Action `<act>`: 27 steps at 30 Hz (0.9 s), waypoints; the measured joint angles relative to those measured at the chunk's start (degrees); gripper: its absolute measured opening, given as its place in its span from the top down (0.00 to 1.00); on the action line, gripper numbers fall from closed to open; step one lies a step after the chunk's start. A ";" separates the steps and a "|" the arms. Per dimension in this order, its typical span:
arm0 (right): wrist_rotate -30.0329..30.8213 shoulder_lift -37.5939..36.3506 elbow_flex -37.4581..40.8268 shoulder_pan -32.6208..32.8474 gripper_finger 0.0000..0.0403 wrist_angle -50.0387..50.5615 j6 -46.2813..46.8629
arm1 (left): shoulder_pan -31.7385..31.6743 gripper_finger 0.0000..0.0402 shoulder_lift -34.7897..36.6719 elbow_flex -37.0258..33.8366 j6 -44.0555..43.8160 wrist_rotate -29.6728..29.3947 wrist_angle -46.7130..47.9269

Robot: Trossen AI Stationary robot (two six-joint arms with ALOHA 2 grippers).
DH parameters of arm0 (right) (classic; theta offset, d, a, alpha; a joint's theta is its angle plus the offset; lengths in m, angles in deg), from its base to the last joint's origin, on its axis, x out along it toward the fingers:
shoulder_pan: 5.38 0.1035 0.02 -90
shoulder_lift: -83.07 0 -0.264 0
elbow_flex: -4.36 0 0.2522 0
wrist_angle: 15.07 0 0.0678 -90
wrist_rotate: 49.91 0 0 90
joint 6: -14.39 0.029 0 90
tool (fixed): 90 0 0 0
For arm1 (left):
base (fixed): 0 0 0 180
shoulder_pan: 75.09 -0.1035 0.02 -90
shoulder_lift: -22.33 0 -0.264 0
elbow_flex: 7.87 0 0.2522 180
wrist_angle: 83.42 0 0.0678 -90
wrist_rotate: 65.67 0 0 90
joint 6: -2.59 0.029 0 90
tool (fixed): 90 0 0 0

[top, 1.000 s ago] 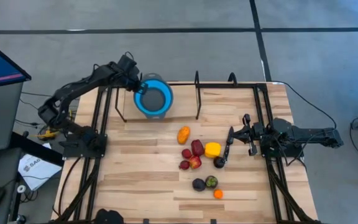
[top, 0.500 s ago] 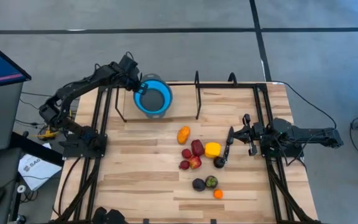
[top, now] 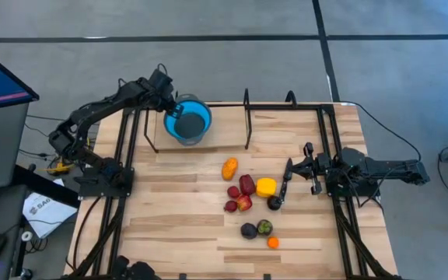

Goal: Pick & Place Fruit
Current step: Put the blue strainer bowl on the shelf, then put the mangosteen into the blue strainer bowl on the shelf

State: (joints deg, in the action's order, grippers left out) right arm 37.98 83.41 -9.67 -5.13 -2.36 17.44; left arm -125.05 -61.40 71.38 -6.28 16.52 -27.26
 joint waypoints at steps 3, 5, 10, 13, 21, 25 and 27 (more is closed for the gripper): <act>0.00 0.00 0.01 0.00 1.00 0.00 0.00 | 0.00 0.50 1.55 -0.02 1.04 -1.01 -0.02; 0.00 0.00 0.01 0.00 1.00 0.00 -0.02 | 0.36 0.49 3.81 -0.02 1.13 -1.02 -0.16; 0.00 0.00 0.01 0.00 1.00 0.00 -0.01 | 4.62 0.51 12.68 -0.02 1.15 -1.02 -2.03; 0.00 0.00 0.02 0.01 1.00 0.00 -0.01 | 10.11 0.53 18.89 -0.33 1.13 -0.31 -6.50; 0.00 0.00 0.00 0.00 1.00 0.00 -0.02 | 32.92 0.60 31.92 -14.56 5.80 3.56 -39.71; 0.00 0.01 0.01 0.00 1.00 0.00 0.00 | 43.80 0.62 34.08 -24.14 10.38 4.83 -55.25; 0.02 0.00 0.00 0.02 1.00 -0.02 -0.55 | 48.36 0.62 34.26 -28.18 10.60 4.77 -60.16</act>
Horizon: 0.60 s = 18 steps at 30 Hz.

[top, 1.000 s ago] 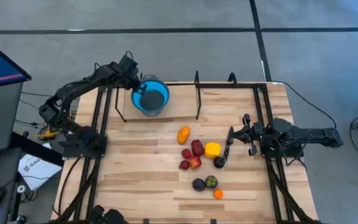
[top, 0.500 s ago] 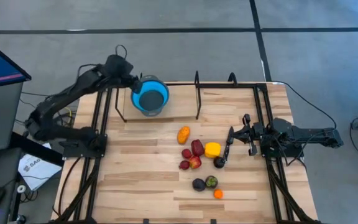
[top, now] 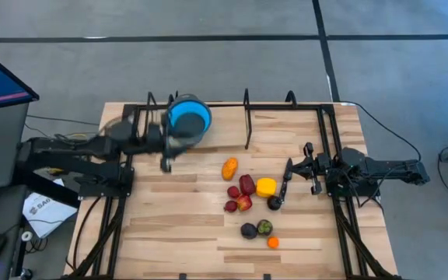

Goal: Pick & Place Fruit
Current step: Put the mangosteen into the blue strainer bowl on the shelf

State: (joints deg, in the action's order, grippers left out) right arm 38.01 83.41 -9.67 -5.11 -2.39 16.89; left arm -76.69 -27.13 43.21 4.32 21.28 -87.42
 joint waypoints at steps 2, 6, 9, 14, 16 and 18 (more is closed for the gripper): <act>0.86 0.02 0.00 -0.17 1.00 -0.81 -4.30 | 3.78 0.63 -0.36 -3.14 -0.45 -0.15 -4.39; 1.08 -0.02 0.01 -0.38 1.00 -2.34 -11.17 | 9.53 0.64 -1.42 -6.97 -1.98 -3.07 -8.20; 1.07 0.41 0.02 -0.35 1.00 -10.99 -8.51 | 12.08 0.65 -1.86 -8.13 -2.13 -7.56 -8.82; 2.41 1.69 0.02 -0.35 1.00 -30.72 16.71 | 12.80 0.67 -1.80 -9.27 -2.00 -10.26 -9.03; 2.62 2.20 -0.08 0.14 1.00 -36.68 18.23 | 12.82 0.67 -1.80 -9.33 -1.54 -10.74 -8.93; 2.65 3.89 -0.53 1.07 1.00 -35.79 18.57 | 12.81 0.67 -1.80 -9.31 -0.07 -10.89 -9.10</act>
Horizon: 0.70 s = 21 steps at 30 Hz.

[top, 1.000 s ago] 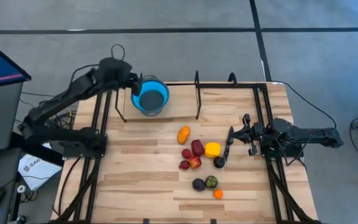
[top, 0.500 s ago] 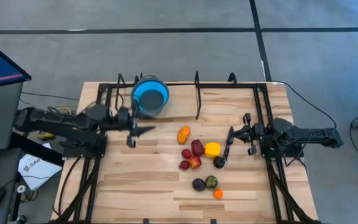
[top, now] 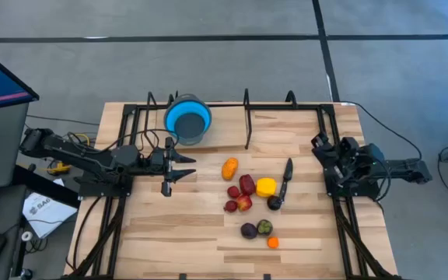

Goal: Pick & Place Fruit
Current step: Put the mangosteen into the blue strainer bowl on the shelf

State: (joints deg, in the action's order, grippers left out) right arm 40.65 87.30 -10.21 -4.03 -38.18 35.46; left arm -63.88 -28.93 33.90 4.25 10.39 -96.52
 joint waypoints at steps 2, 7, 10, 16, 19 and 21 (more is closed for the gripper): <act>2.59 3.26 -0.53 1.15 1.00 2.10 1.84 | -0.01 0.67 0.00 0.00 0.96 -0.11 0.01; 9.90 15.61 -3.16 4.17 0.92 11.66 8.86 | -0.01 0.68 0.00 0.00 1.08 -0.09 0.00; 9.29 21.93 -7.33 5.77 0.81 16.63 12.65 | -0.02 0.68 -0.33 0.04 1.06 -0.09 0.02; 3.80 31.35 -19.66 12.07 0.51 37.33 17.38 | -0.04 0.68 -0.32 0.04 1.07 -1.38 -0.05; 3.74 39.38 -25.40 16.75 0.38 46.83 16.03 | -0.04 0.68 -0.32 0.04 1.06 -3.09 -0.01; 3.73 44.46 -29.96 19.53 0.32 47.20 14.37 | -0.04 0.68 -0.32 0.04 1.06 -3.80 -0.02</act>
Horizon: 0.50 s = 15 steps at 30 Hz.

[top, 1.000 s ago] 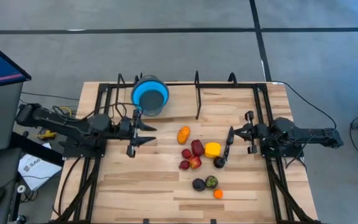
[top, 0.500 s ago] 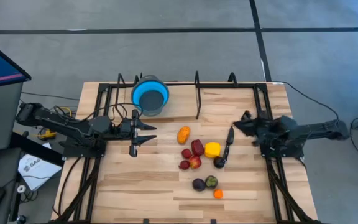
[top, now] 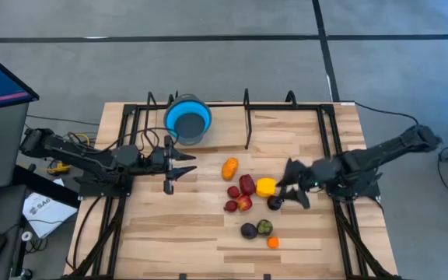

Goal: Pick & Place Fruit
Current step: Put the mangosteen into the blue strainer bowl on the shelf

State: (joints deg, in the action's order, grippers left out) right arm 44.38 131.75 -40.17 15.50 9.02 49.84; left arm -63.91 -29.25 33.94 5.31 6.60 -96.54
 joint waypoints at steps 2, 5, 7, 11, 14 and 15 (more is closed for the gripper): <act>-0.10 5.18 -3.14 2.28 0.27 1.70 -1.02 | 0.00 0.68 0.01 0.00 0.00 -0.35 -0.06; -1.03 13.78 -7.76 5.33 0.23 2.05 -3.88 | 0.00 0.68 0.01 0.00 0.00 -1.65 -0.08; -2.23 18.82 -11.12 6.95 0.20 2.16 -5.69 | 0.00 0.68 0.01 0.00 0.00 -2.32 -0.19; -6.91 28.77 -16.81 8.59 0.15 5.77 -8.88 | 0.00 0.67 0.01 -0.02 0.00 -2.72 -0.22; -8.22 34.70 -20.70 8.75 0.12 10.06 -11.17 | 0.00 0.68 0.01 -0.10 -0.11 -2.70 -0.28; -8.28 36.68 -21.77 8.66 0.12 11.55 -11.80 | 0.00 0.68 0.01 -0.25 -0.11 -2.70 -0.26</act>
State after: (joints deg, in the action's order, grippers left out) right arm 36.10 168.44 -61.94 24.15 20.57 38.04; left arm -63.91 -29.24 33.69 5.20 3.90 -96.80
